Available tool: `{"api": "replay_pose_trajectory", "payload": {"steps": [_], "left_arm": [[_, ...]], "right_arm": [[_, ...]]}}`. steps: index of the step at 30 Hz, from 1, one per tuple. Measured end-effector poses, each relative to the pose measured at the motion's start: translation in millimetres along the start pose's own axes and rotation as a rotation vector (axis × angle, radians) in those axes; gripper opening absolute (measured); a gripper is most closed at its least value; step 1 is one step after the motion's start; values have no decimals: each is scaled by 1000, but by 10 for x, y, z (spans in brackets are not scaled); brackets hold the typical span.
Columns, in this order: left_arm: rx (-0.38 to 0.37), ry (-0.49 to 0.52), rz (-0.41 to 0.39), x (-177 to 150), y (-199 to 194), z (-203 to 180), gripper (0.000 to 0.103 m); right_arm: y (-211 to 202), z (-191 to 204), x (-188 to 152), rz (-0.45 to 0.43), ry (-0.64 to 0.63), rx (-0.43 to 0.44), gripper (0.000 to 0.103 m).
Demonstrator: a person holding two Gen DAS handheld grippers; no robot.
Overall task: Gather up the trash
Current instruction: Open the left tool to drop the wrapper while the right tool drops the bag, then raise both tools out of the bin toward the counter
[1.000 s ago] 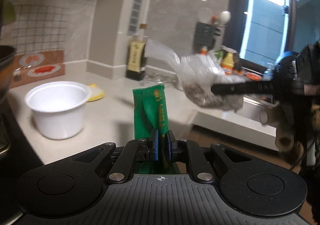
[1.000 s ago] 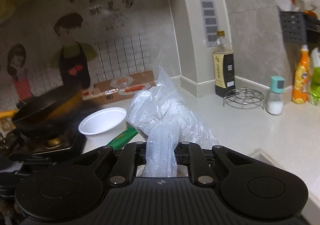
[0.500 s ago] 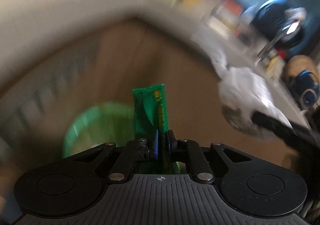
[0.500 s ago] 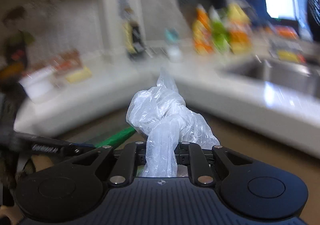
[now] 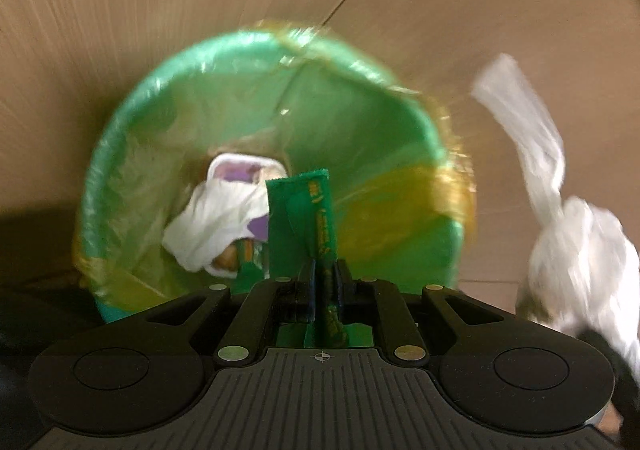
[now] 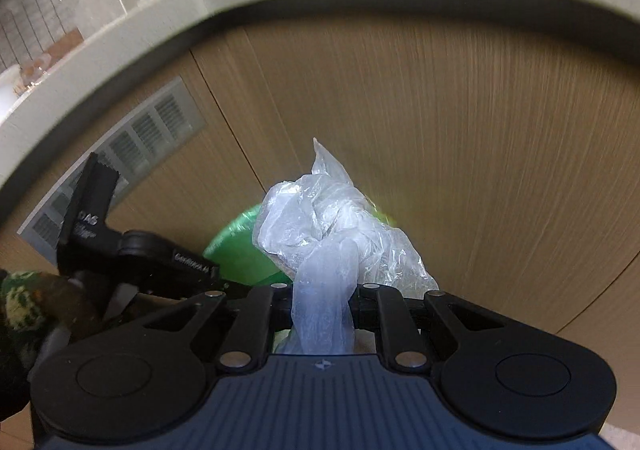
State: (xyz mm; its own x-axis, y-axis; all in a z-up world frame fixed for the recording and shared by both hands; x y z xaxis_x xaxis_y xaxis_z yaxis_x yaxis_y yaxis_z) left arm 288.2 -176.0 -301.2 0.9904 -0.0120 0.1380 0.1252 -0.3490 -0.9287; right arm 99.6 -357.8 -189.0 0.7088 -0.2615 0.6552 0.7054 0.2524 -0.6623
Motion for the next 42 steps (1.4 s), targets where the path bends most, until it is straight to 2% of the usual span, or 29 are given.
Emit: {"api": "replay_pose_trajectory", "payload": {"steps": [3,6,8,12,16,18,24,26,30,34,37,38,39,42], "left_arm": [[19,-42,28,57,219,46,15],[15,-81,64,83,406,131,21],[17,-77,64,82,452,166,21],[-38,-71,56,91,408,184,21],[-110,0,-13,108,90,134,21],[-133,64,-75,89,-182,122,21],[-56,264,-298,-100,-909,188,21],[-70,313,-345,-173,-1027,224,22],[-227,309,-356,-216,-1079,284,21],[-232,346,-382,-272,-1093,248,21],[-209,361,-378,-284,-1052,229,21],[-211,358,-379,-302,-1046,237,22],[-218,354,-380,-308,-1052,253,22],[-243,331,-381,-289,-1036,307,21]], "right_arm": [[116,-41,-4,27,18,-5,13],[199,-70,-7,46,26,-19,13],[236,-42,-33,57,26,-30,13],[338,-71,-99,84,27,-46,13],[442,-50,-117,110,34,-57,13],[490,-39,-107,124,38,-58,13],[861,99,30,191,36,-7,13],[1108,148,63,229,42,10,13],[1689,158,53,346,110,39,13],[2184,194,-9,401,109,3,14],[2314,212,-60,392,87,-23,33],[2313,212,-71,382,92,-14,42],[2280,200,-77,370,104,2,46],[2169,144,-74,340,132,14,46]]}}
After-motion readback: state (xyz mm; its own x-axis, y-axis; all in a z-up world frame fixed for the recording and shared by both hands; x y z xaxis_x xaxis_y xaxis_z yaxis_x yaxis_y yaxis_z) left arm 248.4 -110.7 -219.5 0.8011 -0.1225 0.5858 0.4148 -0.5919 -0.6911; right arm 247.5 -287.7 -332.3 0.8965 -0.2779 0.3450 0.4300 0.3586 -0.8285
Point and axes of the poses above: each gripper's, at about its wrist camera, not at the fingertips, and y roughly the way its jaws point, z to its left, x to its top, the point moved 2 cm from there along y, roughly the way its jaws point, and after that the axes turned 7 degrees about x, right-handed, at the moved point
